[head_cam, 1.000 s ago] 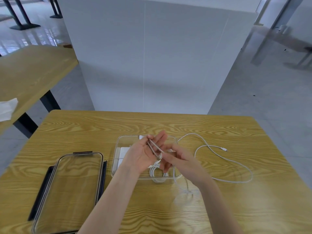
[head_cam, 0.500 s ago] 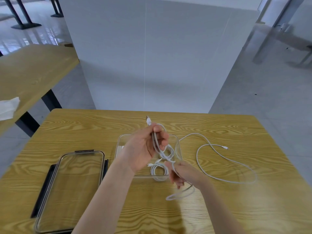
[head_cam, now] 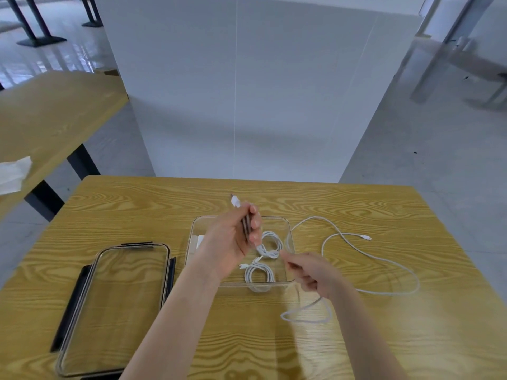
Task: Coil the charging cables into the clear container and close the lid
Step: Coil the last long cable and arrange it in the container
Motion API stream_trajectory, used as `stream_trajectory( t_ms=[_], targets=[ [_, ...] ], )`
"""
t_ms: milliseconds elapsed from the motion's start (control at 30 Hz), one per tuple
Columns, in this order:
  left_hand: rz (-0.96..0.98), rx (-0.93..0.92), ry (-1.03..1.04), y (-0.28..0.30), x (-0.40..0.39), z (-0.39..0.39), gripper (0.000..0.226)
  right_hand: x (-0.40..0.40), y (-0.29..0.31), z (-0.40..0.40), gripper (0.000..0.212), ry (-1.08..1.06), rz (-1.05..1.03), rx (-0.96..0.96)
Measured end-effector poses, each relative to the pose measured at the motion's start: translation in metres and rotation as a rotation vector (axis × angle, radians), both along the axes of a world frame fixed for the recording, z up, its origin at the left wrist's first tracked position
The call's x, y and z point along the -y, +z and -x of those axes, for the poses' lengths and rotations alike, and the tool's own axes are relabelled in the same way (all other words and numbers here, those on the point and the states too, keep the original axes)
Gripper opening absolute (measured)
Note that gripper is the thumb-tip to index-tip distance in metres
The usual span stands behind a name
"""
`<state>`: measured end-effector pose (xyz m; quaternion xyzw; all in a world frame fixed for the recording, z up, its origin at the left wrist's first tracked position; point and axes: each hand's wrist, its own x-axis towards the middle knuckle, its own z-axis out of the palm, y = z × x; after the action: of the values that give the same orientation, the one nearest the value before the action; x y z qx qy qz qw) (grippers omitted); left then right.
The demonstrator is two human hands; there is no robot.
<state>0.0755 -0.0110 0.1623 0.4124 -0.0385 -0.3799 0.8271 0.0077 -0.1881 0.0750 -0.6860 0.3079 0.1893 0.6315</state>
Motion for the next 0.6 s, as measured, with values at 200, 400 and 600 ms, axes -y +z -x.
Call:
stream_trajectory(
  t_ms=[200, 400, 600],
  targets=[
    [-0.455, 0.272, -0.134, -0.010, 0.012, 0.019, 0.029, -0.015, 0.043, -0.029, 0.021, -0.239, 0.275, 0.206],
    [-0.551, 0.295, -0.064, -0.019, 0.020, 0.021, 0.036, -0.040, 0.078, -0.025, 0.028, -0.149, 0.281, 0.430],
    [-0.456, 0.154, 0.067, -0.020, 0.021, 0.011, 0.026, -0.047, 0.079, -0.003, 0.028, 0.067, 0.389, 0.469]
  ],
)
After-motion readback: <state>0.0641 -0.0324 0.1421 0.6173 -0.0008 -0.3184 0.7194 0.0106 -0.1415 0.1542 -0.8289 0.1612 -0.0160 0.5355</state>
